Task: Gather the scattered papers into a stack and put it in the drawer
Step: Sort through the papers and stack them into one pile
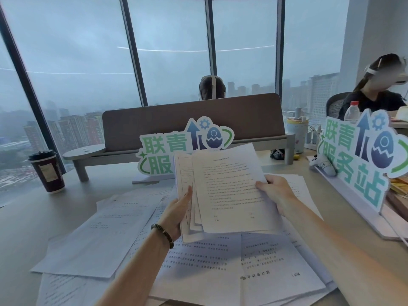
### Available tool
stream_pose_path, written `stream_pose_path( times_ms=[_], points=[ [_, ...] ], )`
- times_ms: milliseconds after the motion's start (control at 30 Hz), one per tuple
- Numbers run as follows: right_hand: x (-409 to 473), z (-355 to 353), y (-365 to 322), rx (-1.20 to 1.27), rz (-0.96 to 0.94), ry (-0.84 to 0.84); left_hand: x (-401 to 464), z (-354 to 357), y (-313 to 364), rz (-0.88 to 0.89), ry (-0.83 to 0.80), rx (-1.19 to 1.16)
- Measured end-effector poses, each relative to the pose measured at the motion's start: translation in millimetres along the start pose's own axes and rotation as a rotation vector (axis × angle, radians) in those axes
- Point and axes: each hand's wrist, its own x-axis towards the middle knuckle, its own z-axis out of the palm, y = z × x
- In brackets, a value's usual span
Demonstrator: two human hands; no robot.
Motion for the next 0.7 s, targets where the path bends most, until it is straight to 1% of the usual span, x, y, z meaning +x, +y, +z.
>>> stream_pose_path(
  times_ms=[100,233,367,433,567,633,700],
  points=[
    [-2.9,5.3,-0.8,0.023,0.014,-0.078,0.9,-1.3,-1.5,0.015,-0.036,0.008],
    [-9.2,16.0,-4.1,0.118,0.064,-0.143,-2.2,0.6,0.4,-0.003,-0.078,-0.02],
    [-17.9,18.6,-7.7,0.167,0.111,-0.267,-4.8,-1.5,0.9,-0.007,-0.1,0.025],
    [-20.6,18.8,-10.6,0.153,0.086,-0.25,-5.3,-2.1,1.1,-0.002,-0.113,0.033],
    [-27.8,19.8,-21.5,0.125,-0.041,-0.145,-5.0,-0.7,2.7,0.031,-0.127,0.018],
    [-34.8,21.6,-27.5,0.116,-0.129,-0.115,-5.5,0.5,4.9,0.091,-0.105,0.013],
    [-43.2,24.6,-33.5,0.103,-0.237,-0.082,-5.6,1.6,7.8,0.189,-0.067,0.041]
  ],
)
